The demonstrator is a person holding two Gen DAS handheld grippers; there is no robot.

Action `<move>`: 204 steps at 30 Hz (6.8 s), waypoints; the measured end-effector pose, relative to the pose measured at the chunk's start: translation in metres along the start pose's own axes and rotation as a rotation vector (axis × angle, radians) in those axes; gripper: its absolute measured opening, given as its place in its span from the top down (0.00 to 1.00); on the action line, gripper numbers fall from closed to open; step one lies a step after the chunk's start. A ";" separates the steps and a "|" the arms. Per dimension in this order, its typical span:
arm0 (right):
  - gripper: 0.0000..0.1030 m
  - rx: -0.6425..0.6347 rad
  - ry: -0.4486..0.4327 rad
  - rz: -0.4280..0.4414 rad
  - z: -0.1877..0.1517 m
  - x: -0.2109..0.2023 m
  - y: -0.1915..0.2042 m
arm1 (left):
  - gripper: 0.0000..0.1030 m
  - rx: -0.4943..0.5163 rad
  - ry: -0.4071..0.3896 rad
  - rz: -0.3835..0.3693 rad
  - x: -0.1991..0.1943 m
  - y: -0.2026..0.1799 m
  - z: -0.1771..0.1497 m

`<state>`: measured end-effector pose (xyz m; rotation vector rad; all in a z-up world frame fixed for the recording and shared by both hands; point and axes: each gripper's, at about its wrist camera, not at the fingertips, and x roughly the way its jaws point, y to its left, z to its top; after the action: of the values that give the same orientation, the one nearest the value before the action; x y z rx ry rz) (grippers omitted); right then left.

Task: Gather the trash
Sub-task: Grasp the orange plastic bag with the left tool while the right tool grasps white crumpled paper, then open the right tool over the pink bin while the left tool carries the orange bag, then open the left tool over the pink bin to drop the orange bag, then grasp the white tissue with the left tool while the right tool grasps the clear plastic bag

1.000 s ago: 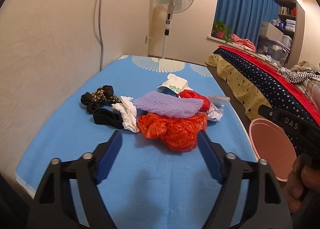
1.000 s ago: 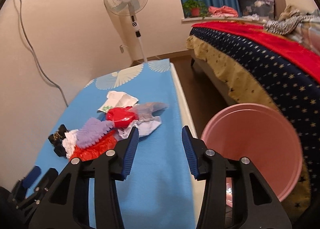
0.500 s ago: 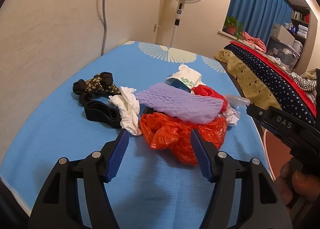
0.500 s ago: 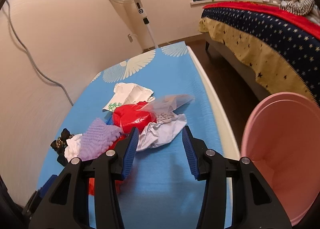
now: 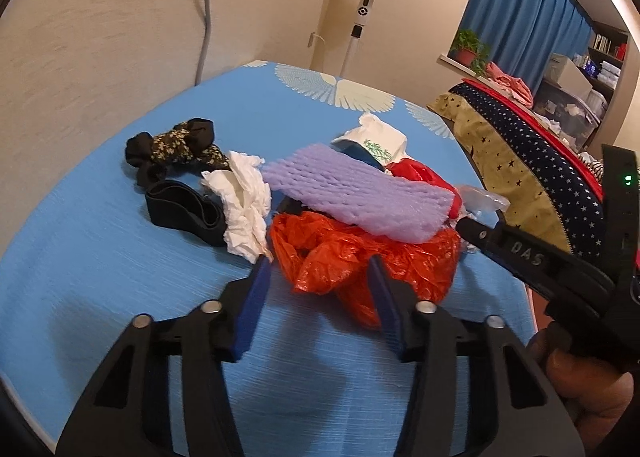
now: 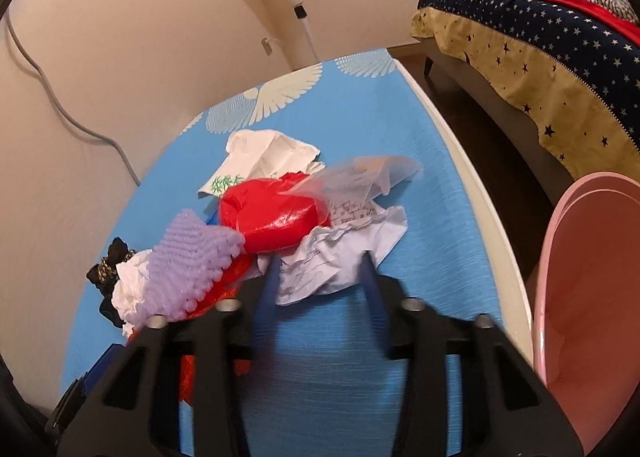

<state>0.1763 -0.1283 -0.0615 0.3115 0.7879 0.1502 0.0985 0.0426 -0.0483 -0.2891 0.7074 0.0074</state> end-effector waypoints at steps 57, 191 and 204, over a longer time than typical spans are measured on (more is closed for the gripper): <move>0.95 -0.125 -0.223 -0.069 -0.021 -0.188 -0.010 | 0.87 0.120 -0.152 -0.079 -0.102 -0.039 -0.002; 0.75 0.103 -0.153 0.018 0.019 -0.052 -0.031 | 0.78 0.063 -0.136 0.247 0.007 0.004 0.030; 0.74 0.142 -0.088 0.047 0.021 -0.012 -0.028 | 0.74 0.018 -0.025 0.245 0.037 0.016 0.043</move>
<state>0.1836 -0.1622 -0.0489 0.4686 0.7057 0.1243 0.1523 0.0659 -0.0447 -0.1836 0.7138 0.2367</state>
